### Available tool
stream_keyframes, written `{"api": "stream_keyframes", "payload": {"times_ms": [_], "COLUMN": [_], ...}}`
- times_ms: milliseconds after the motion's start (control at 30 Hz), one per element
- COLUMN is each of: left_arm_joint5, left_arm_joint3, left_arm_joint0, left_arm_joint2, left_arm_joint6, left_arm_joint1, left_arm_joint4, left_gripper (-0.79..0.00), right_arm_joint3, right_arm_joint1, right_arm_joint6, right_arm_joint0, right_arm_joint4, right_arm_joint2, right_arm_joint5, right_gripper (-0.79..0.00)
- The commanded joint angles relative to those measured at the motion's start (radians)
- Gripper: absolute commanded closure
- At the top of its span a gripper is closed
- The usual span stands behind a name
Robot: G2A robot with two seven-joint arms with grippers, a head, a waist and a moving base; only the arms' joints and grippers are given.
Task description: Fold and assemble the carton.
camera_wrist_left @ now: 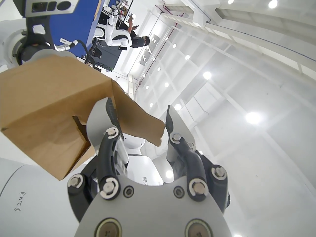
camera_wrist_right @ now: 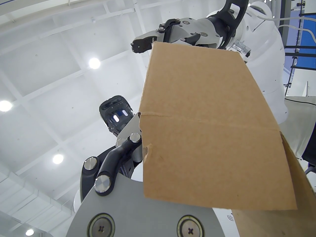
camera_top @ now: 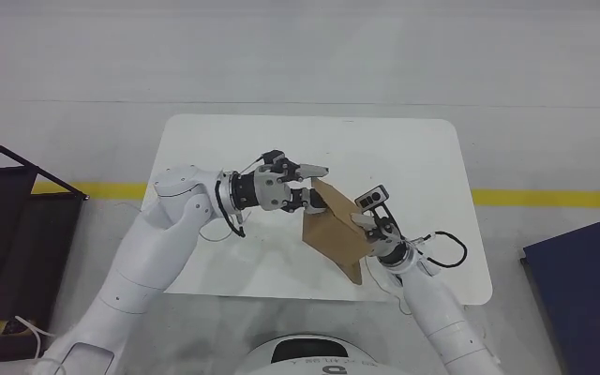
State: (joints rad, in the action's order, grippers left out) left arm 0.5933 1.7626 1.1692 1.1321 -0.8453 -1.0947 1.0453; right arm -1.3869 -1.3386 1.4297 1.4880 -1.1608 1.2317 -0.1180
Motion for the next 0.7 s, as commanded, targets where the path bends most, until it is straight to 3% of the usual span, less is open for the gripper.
{"api": "stream_keyframes", "payload": {"times_ms": [0,167,667], "left_arm_joint5": [-0.003,0.003,0.087], "left_arm_joint3": [0.001,0.007,0.057], "left_arm_joint0": [0.0,0.01,0.069], "left_arm_joint2": [0.003,0.022,0.057], "left_arm_joint6": [-0.002,-0.011,-0.12], "left_arm_joint1": [0.001,0.007,0.049], "left_arm_joint4": [-0.007,-0.02,-0.199], "left_gripper": [-0.197,0.0,0.0], "right_arm_joint3": [-0.001,0.002,0.016], "right_arm_joint1": [0.0,0.001,0.002], "right_arm_joint6": [0.0,-0.008,-0.019], "right_arm_joint0": [0.0,0.0,-0.005], "right_arm_joint4": [0.001,-0.001,-0.019], "right_arm_joint2": [-0.001,0.0,0.008], "right_arm_joint5": [-0.001,-0.005,-0.019], "right_gripper": [0.0,0.0,0.0]}}
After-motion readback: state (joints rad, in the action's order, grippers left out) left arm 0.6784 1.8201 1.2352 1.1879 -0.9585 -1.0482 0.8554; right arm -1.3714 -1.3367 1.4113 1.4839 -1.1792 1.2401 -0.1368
